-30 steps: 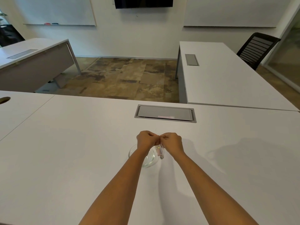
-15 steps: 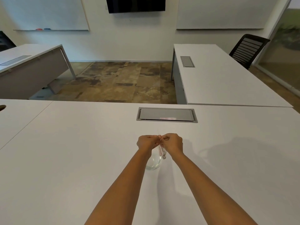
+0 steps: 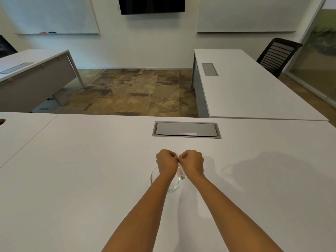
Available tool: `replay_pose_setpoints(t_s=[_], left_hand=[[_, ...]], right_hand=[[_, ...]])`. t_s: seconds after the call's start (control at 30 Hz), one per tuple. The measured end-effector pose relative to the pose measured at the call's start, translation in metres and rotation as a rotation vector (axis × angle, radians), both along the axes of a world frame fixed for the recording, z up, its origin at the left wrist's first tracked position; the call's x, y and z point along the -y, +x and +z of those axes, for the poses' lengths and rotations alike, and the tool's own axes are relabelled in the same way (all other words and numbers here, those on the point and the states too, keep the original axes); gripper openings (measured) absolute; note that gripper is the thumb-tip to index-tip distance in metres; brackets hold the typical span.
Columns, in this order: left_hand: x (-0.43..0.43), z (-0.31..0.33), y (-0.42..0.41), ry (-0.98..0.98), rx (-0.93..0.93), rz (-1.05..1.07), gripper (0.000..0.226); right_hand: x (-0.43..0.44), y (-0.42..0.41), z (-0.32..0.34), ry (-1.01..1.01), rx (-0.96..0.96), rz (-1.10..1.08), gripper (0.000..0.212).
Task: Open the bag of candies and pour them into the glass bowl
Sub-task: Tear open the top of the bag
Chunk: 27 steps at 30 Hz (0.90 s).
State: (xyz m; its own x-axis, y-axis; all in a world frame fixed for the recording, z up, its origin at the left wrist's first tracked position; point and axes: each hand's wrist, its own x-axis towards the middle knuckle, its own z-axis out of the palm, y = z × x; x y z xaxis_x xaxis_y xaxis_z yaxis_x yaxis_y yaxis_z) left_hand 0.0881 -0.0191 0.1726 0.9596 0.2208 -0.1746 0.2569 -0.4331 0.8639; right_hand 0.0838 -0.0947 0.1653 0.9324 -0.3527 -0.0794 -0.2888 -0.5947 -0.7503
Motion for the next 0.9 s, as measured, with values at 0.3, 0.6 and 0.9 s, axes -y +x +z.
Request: replay_pose_setpoints(t_s=[0.3, 0.6, 0.9], left_hand=[[-0.008, 0.005, 0.007, 0.128, 0.041, 0.015, 0.015], [-0.005, 0.008, 0.012, 0.342, 0.135, -0.135, 0.020], [0.004, 0.013, 0.014, 0.482, 0.088, -0.204, 0.027]], right_hand=[[0.023, 0.010, 0.006, -0.198, 0.031, 0.019, 0.011], [0.030, 0.008, 0.003, -0.297, 0.120, 0.142, 0.012], [0.030, 0.011, 0.006, -0.346, -0.042, 0.210, 0.028]])
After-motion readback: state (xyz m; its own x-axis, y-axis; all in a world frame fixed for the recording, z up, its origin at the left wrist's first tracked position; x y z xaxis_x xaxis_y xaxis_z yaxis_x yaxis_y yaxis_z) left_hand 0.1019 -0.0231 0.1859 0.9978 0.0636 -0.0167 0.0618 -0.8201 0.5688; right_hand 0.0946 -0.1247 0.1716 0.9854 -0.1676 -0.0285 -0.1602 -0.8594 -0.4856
